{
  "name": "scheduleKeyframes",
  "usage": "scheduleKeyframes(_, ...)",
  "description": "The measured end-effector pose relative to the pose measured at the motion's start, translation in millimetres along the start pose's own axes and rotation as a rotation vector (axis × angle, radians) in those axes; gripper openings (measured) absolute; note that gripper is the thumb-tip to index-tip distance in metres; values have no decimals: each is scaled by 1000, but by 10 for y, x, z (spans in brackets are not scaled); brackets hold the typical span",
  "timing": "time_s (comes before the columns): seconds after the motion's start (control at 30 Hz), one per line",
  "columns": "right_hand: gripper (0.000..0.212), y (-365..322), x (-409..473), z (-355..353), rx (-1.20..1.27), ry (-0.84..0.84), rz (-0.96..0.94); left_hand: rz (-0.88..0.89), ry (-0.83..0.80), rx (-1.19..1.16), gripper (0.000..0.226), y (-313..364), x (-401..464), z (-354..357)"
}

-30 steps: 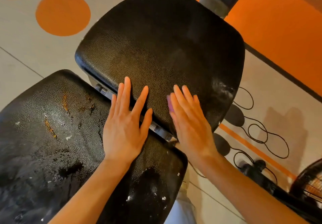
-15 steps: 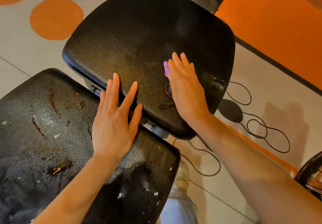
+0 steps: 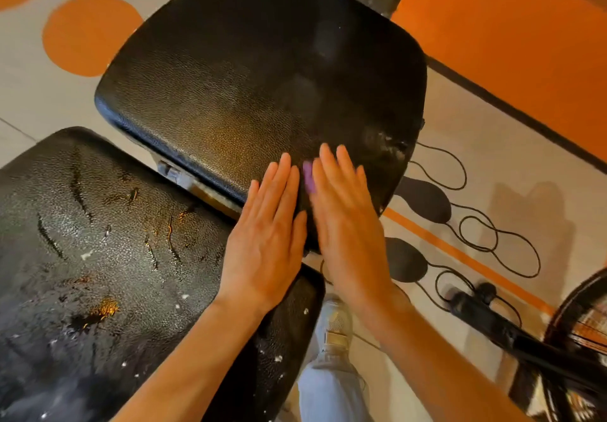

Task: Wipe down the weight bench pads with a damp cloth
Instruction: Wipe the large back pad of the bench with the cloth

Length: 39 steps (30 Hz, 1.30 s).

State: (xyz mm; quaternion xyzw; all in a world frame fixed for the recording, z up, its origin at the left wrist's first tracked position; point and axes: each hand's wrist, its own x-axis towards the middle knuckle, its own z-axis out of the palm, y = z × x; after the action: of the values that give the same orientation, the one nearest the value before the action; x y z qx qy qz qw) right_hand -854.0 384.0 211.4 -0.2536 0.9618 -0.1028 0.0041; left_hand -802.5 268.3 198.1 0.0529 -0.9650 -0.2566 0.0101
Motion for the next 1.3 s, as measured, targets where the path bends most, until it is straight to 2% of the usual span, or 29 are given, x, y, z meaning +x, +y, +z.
scheduleKeyframes(0.07, 50, 36, -332, -51, 3, -35, -71, 16, -7, -8, 55, -24, -23, -13)
scheduleKeyframes(0.13, 52, 204, -74, -60, -24, -47, -113, 18, -18, -14, 56, -9, -28, -37)
scheduleKeyframes(0.23, 53, 473, 801, -84, -83, -66, 101, 14, -24, -2, 57, 7, -35, -47)
scheduleKeyframes(0.33, 47, 430, 797, -50, -2, 22, 255, 10, -29, 5, 58, 10, -29, -48)
scheduleKeyframes(0.4, 47, 203, 233, -30, 18, 35, 187, 6, -39, -6, 58, 19, -27, -50)
scheduleKeyframes(0.47, 55, 97, -167, -59, 14, -27, 56, -7, -40, -19, 58, 19, -27, -50)
scheduleKeyframes(0.53, 58, 344, 51, -63, -40, -58, -67, -11, -41, -20, 58, 23, -21, -46)
scheduleKeyframes(0.6, 50, 621, 617, -111, -85, -60, 55, -13, -33, -17, 58, 19, -20, -41)
scheduleKeyframes(0.63, 47, 746, 862, -116, -85, -8, 148, -10, -30, -14, 58, 19, -19, -39)
scheduleKeyframes(0.73, 43, 622, 776, -49, 70, 110, 349, -2, -45, -13, 58, 16, -14, -32)
scheduleKeyframes(0.8, 43, 268, 197, -2, 158, 123, 277, -6, -57, -20, 59, 14, -12, -37)
scheduleKeyframes(0.87, 51, 97, -221, -2, 212, 62, 144, -8, -66, -20, 59, 13, -9, -36)
scheduleKeyframes(0.93, 53, 326, -7, 5, 246, 28, 61, -8, -67, -11, 59, 6, -8, -30)
scheduleKeyframes(1.03, 43, 756, 757, -48, 207, 67, 239, -5, -56, -12, 58, 4, -13, -28)
scheduleKeyframes(1.13, 43, 578, 628, -45, 191, 126, 371, 5, -59, -7, 58, 5, -14, -16)
scheduleKeyframes(1.23, 50, 13, -253, -78, 146, 30, 181, -3, -60, -14, 59, 17, -16, -40)
scheduleKeyframes(1.3, 52, 116, -311, -58, 129, -25, 25, -5, -65, -18, 59, 20, -15, -45)
